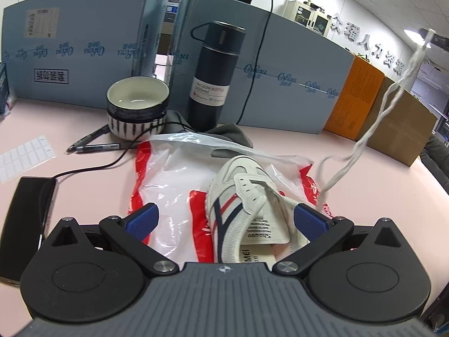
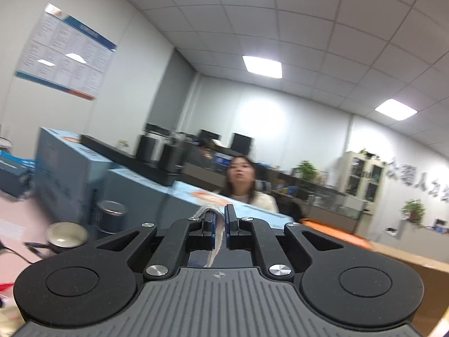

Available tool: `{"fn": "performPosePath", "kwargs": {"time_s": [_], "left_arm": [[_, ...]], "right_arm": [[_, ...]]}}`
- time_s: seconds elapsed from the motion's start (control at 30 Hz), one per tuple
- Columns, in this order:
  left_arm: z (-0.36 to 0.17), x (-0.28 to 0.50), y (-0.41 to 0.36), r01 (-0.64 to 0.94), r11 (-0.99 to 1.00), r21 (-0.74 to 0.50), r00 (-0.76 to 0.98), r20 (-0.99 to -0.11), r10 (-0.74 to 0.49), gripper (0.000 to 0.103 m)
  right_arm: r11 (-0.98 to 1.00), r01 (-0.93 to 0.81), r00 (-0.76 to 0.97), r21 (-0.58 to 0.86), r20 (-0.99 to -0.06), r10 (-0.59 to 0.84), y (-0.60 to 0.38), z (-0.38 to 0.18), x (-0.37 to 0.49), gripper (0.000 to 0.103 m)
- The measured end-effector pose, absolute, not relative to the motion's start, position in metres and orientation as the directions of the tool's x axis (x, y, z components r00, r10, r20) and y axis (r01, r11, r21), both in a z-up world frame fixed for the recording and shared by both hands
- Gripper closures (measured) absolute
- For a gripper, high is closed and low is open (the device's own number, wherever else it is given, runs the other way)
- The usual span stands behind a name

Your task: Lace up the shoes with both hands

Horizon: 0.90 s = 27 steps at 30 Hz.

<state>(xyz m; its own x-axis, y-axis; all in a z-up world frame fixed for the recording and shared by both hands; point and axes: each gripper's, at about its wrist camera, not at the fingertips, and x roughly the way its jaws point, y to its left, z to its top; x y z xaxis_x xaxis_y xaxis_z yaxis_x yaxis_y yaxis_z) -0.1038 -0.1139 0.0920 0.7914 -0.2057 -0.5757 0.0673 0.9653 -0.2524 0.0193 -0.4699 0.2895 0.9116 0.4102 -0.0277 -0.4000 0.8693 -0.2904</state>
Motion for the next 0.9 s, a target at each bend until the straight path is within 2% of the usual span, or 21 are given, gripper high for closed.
{"fn": "performPosePath", "kwargs": {"time_s": [0.07, 0.2, 0.33, 0.53, 0.77, 0.8, 0.9], "left_arm": [[0.090, -0.102, -0.116, 0.077, 0.964, -0.256, 0.783, -0.582, -0.217, 0.000], [0.088, -0.100, -0.121, 0.091, 0.963, -0.255, 0.775, -0.589, -0.230, 0.000], [0.088, -0.100, -0.121, 0.089, 0.963, -0.254, 0.778, -0.586, -0.226, 0.000], [0.086, -0.097, -0.118, 0.065, 0.963, -0.262, 0.775, -0.595, -0.215, 0.000], [0.083, -0.092, -0.122, 0.083, 0.962, -0.259, 0.761, -0.607, -0.229, 0.000], [0.083, -0.091, -0.123, 0.085, 0.963, -0.257, 0.760, -0.608, -0.230, 0.000], [0.083, -0.091, -0.122, 0.085, 0.964, -0.252, 0.761, -0.607, -0.226, 0.000]], "right_arm": [[0.890, -0.339, 0.938, -0.305, -0.035, 0.345, -0.488, 0.295, 0.022, 0.097], [0.902, -0.281, 0.959, -0.329, -0.128, 0.252, -0.516, 0.283, 0.029, 0.097], [0.907, -0.270, 0.945, -0.325, -0.270, 0.185, -0.533, 0.238, 0.032, 0.097], [0.946, -0.248, 0.869, -0.210, -0.480, 0.122, -0.553, 0.162, 0.028, 0.097], [0.988, -0.014, 0.789, -0.157, -0.608, -0.085, -0.607, 0.121, 0.037, 0.097], [0.985, 0.004, 0.732, -0.175, -0.670, -0.122, -0.612, 0.114, 0.042, 0.095], [0.979, -0.121, 0.503, -0.166, -0.860, -0.084, -0.617, 0.079, 0.052, 0.077]]}}
